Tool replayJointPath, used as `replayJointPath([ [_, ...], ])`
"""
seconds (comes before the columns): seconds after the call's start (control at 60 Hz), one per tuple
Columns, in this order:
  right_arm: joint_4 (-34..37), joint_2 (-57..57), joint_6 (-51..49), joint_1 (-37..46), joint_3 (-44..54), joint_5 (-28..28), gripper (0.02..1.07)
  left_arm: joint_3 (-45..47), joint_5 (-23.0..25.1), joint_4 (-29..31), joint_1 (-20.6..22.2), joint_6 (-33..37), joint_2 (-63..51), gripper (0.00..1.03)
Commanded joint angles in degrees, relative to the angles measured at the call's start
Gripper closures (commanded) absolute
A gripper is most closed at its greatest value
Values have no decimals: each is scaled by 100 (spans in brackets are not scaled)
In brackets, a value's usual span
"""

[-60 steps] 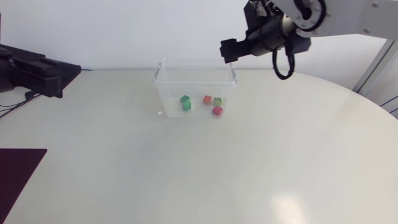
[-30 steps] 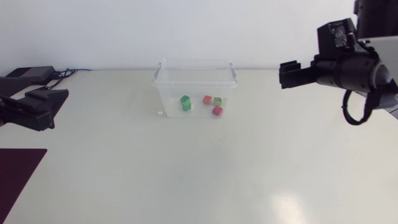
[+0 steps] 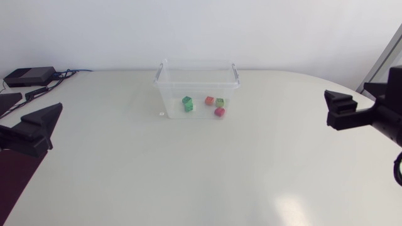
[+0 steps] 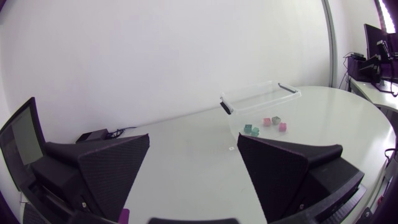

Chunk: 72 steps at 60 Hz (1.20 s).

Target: Place the duplo bricks in the container

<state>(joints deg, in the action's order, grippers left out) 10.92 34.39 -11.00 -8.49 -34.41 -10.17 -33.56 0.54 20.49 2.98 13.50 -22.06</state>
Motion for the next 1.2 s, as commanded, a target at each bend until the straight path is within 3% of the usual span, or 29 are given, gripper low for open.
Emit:
replayJointPath([
  [0.0,-2,-486,-191,23,383,-20,6,350,-27,-142,-70,4,220,4],
  [1.05,-1087,-3428,1095,845,3429,1013,6,3343,-53,-2041,-298,-1344,2198,4],
  [1.183,-1092,-3439,1100,849,3441,1017,6,3356,-54,-2049,-298,-1350,2206,4],
])
